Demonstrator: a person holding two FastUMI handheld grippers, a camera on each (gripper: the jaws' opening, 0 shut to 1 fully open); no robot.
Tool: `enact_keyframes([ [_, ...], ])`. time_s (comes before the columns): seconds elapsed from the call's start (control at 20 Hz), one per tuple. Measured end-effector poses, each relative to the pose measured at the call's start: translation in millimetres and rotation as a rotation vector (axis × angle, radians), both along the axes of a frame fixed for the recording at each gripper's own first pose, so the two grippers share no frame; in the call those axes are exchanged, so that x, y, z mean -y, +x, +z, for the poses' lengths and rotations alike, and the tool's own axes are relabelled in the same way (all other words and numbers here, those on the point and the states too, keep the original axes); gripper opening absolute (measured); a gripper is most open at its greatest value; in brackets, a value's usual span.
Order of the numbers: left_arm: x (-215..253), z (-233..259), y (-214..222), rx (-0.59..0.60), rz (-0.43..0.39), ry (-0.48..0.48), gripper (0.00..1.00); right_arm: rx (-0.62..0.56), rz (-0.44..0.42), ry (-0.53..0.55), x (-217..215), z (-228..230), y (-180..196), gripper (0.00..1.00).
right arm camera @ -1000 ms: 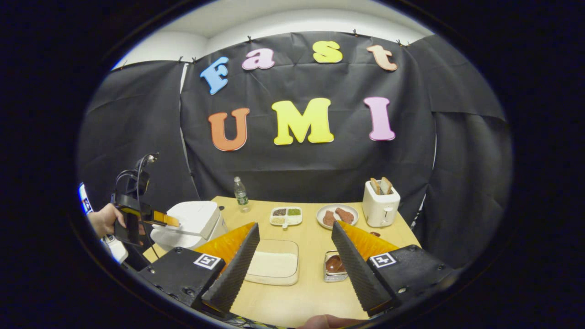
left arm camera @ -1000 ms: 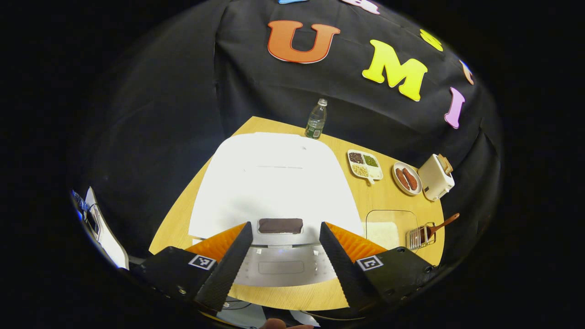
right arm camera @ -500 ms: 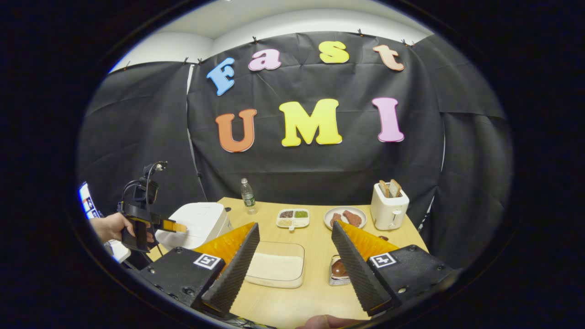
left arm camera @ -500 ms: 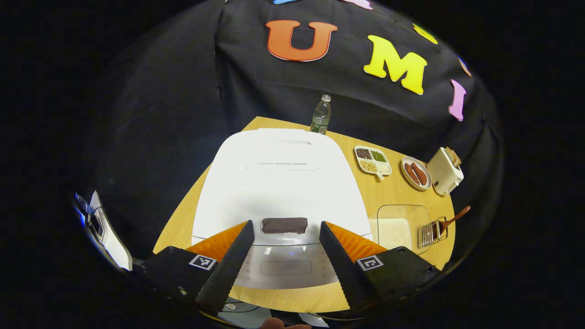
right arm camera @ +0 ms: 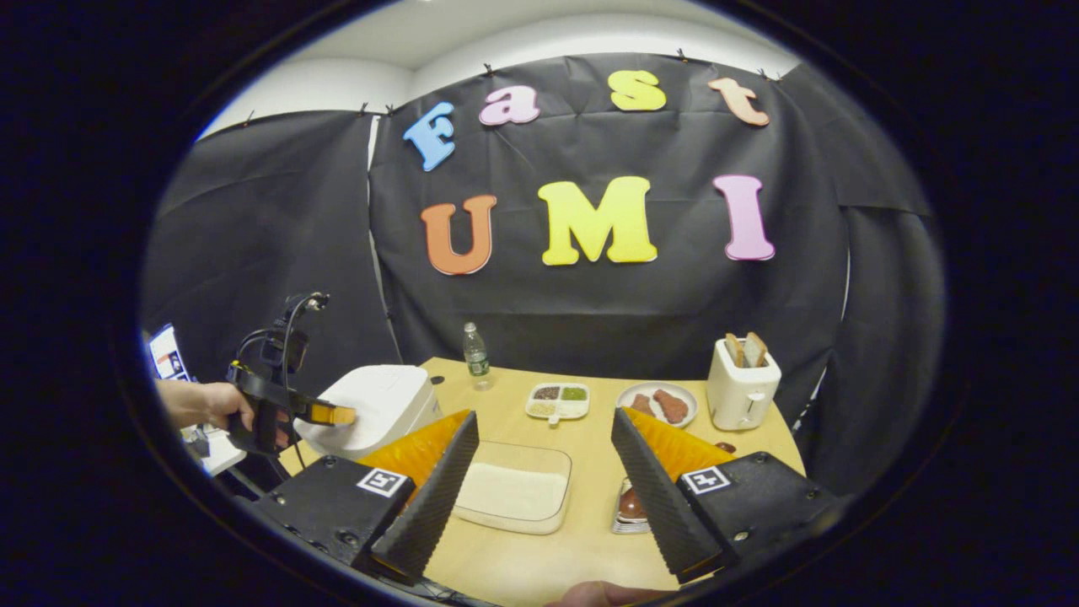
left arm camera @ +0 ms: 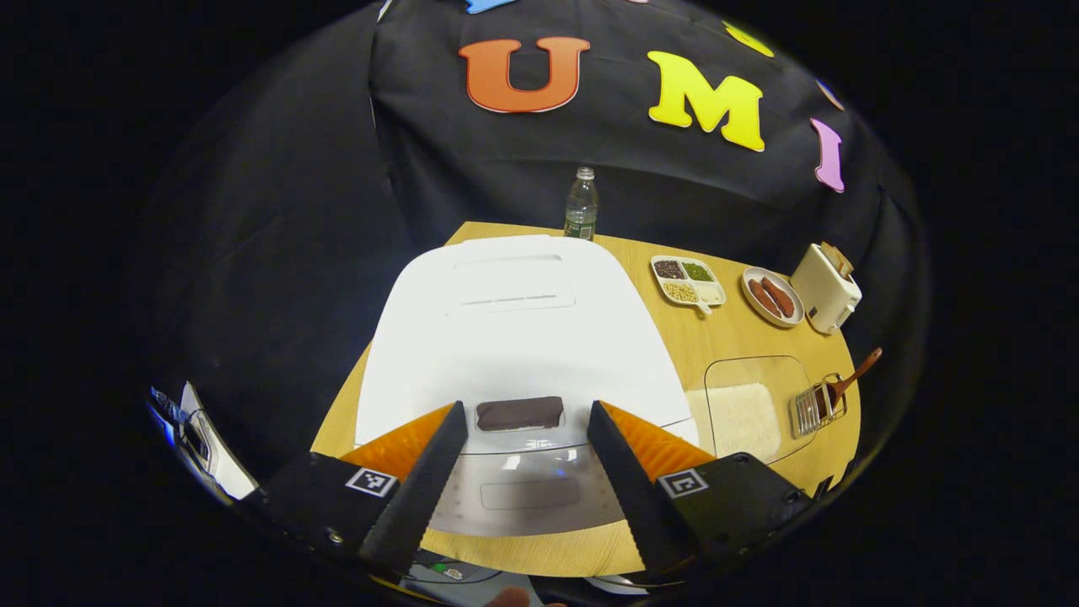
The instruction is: Close the left gripper, press the button to open the rice cooker; take a wooden spoon from the chopstick holder with the right hand, scoop a spoonful of rice and pour it into the rice cooker, then put the wooden spoon back into the chopstick holder.
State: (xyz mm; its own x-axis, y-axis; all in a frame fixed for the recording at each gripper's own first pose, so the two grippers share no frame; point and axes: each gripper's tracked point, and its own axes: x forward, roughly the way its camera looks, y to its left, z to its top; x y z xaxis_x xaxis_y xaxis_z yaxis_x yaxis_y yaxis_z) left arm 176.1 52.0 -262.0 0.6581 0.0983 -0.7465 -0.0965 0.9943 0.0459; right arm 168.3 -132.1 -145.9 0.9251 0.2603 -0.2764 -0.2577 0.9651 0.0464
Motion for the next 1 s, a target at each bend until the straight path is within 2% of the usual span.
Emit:
enact_keyframes([
  [0.1, -1, 2, 2, 0.005, 0.015, 0.004, 0.97, -0.003, 0.023, 0.007, 2, -1, 8, 1.0],
  [0.15, -2, 4, 3, 0.022, 0.023, 0.009, 1.0, -0.005, 0.033, 0.012, 4, -1, 10, 0.99],
  [0.2, -1, 3, 6, 0.035, 0.031, 0.01, 0.96, -0.008, 0.037, 0.017, 8, -1, 12, 1.0],
  [0.45, 0, 7, 10, 0.066, 0.061, 0.033, 0.96, -0.008, 0.018, 0.047, 17, 5, 9, 1.0],
  [0.5, 1, 10, 9, 0.077, 0.054, 0.035, 1.0, 0.001, 0.011, 0.048, 18, 9, 5, 1.0],
  [0.55, 3, 14, 9, 0.088, 0.047, 0.037, 0.95, 0.012, 0.0, 0.043, 18, 12, 1, 1.0],
  [0.8, 17, 69, -6, 0.243, 0.017, 0.011, 0.94, 0.061, -0.08, 0.016, 15, 26, -35, 0.99],
  [1.0, 50, 140, -56, 0.406, -0.029, -0.076, 0.94, 0.107, -0.137, -0.004, 0, 39, -86, 0.99],
])
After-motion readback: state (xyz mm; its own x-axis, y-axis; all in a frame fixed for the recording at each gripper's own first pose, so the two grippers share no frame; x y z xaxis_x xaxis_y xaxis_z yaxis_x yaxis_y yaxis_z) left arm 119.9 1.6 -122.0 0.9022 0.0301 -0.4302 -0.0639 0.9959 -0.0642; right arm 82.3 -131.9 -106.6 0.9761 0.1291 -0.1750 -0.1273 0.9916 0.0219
